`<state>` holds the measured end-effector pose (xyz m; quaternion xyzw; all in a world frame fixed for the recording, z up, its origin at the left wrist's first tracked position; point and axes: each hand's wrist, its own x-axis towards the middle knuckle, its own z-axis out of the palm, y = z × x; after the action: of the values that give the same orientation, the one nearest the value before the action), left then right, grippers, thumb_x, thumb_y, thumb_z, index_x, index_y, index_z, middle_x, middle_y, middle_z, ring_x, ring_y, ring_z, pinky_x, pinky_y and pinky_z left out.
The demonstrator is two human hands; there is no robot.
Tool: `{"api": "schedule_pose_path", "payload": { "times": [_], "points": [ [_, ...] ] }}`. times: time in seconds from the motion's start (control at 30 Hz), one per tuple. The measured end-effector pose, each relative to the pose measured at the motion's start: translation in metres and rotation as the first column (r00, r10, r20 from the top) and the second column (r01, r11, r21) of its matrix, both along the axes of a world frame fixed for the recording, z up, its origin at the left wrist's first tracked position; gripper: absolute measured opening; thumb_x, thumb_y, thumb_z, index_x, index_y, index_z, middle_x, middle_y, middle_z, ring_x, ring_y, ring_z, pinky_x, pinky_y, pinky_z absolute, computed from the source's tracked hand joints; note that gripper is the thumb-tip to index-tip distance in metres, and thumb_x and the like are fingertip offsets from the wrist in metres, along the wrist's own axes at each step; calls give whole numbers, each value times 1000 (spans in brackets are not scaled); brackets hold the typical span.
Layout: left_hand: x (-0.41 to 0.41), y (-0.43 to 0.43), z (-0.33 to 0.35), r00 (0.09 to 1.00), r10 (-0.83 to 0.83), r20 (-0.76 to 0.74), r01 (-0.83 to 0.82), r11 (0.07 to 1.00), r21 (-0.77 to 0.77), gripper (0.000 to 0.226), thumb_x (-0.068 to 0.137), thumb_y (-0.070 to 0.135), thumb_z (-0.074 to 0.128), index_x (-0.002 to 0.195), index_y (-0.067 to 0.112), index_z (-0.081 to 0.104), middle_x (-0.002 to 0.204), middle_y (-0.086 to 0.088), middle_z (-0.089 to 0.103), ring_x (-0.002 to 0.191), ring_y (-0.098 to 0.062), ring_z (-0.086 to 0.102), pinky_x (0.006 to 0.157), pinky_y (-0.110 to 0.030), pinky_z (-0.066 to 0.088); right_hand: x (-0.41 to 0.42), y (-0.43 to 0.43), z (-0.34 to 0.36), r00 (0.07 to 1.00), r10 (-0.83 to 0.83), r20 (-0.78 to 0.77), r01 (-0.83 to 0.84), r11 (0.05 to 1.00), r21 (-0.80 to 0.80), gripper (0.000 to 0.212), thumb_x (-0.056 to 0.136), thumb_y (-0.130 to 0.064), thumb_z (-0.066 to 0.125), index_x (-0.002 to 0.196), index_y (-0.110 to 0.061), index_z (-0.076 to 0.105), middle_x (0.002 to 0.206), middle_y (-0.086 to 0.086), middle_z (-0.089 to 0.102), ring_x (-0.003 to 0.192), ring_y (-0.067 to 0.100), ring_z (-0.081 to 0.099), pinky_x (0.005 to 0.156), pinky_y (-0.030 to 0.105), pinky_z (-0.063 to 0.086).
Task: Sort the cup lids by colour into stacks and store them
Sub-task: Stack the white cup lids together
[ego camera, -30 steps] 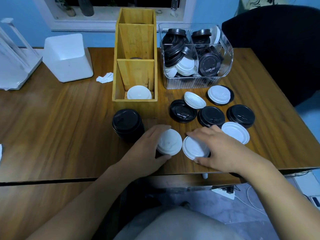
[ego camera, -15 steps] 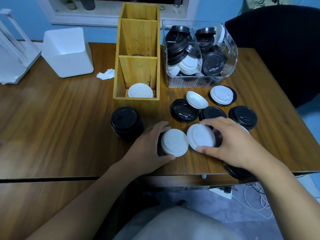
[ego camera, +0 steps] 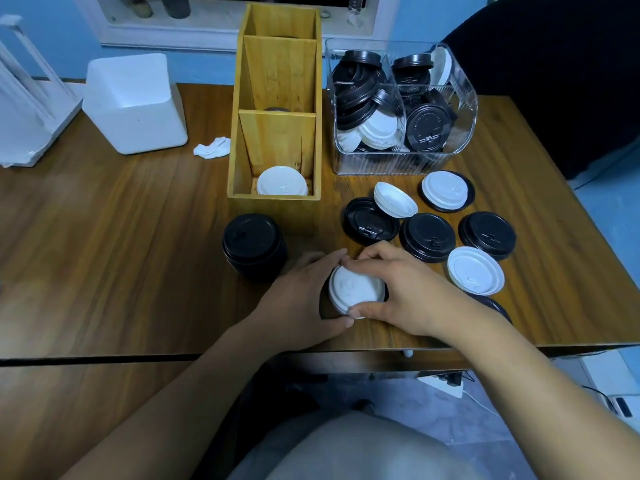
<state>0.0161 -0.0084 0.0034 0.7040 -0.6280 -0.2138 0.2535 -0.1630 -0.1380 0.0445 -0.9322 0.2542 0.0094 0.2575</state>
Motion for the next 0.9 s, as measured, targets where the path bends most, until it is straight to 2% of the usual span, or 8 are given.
{"api": "schedule_pose_path", "payload": {
  "times": [0.17, 0.23, 0.33, 0.5, 0.67, 0.73, 0.83, 0.9],
  "points": [
    [-5, -2, -5, 999, 4, 48, 0, 996, -92, 101, 72, 73, 67, 153, 21, 38, 144, 2, 53, 132, -13, 43, 110, -38, 38, 1, 5, 7, 995, -23, -98, 9, 990, -141, 74, 83, -67, 66, 149, -47, 39, 132, -17, 42, 121, 12, 40, 95, 39, 46],
    [-5, -2, -10, 999, -4, 39, 9, 991, -131, 97, 76, 72, 64, 152, 18, 40, 141, 0, 56, 130, -15, 46, 107, -38, 40, -7, 13, 4, 999, -10, -37, 3, 985, -175, 77, 84, -74, 58, 151, -44, 35, 140, -17, 43, 124, 13, 40, 98, 41, 45],
    [-4, -2, -9, 998, -7, 59, 13, 993, -115, 94, 76, 77, 60, 151, 23, 39, 144, 4, 53, 132, -13, 45, 109, -36, 39, -40, 19, 2, 984, -102, 144, 114, 990, -82, 74, 87, -75, 53, 150, -38, 41, 143, -17, 46, 131, 10, 42, 108, 40, 42],
    [-5, -2, -7, 998, 11, 65, -4, 994, -110, 90, 73, 73, 64, 147, 29, 42, 142, 9, 52, 133, -9, 41, 106, -30, 33, -121, 17, 6, 974, -226, 20, 224, 943, -247, 68, 75, -71, 65, 135, -39, 58, 136, -20, 47, 130, 14, 42, 99, 46, 48],
    [-6, -3, -5, 997, 22, 79, -11, 992, -129, 85, 73, 60, 80, 144, 28, 47, 138, 11, 54, 131, -8, 41, 103, -30, 33, -163, 3, -1, 948, -309, -70, 275, 913, -302, 63, 70, -38, 89, 128, -39, 63, 136, -15, 52, 127, 20, 42, 91, 58, 51],
    [-7, -3, -5, 996, 19, 83, -8, 991, -132, 84, 74, 59, 81, 144, 26, 48, 139, 10, 55, 131, -9, 42, 104, -31, 34, -169, -7, 4, 947, -319, -42, 294, 910, -294, 58, 71, -41, 87, 124, -40, 64, 132, -15, 54, 124, 20, 44, 92, 58, 51],
    [-7, -3, -5, 996, 19, 88, -8, 992, -126, 84, 74, 59, 81, 144, 26, 48, 140, 11, 54, 131, -8, 41, 106, -31, 33, -157, -17, 14, 929, -365, 59, 368, 892, -261, 49, 78, -57, 70, 121, -35, 63, 123, -14, 55, 115, 19, 48, 92, 49, 50],
    [-7, -3, -5, 996, 17, 86, -7, 993, -118, 84, 75, 60, 80, 144, 27, 47, 140, 12, 53, 132, -8, 40, 107, -34, 35, -142, -25, 16, 910, -411, 62, 406, 847, -345, 49, 81, -56, 70, 121, -30, 62, 120, -8, 57, 111, 22, 50, 86, 45, 51]
  ]
}}
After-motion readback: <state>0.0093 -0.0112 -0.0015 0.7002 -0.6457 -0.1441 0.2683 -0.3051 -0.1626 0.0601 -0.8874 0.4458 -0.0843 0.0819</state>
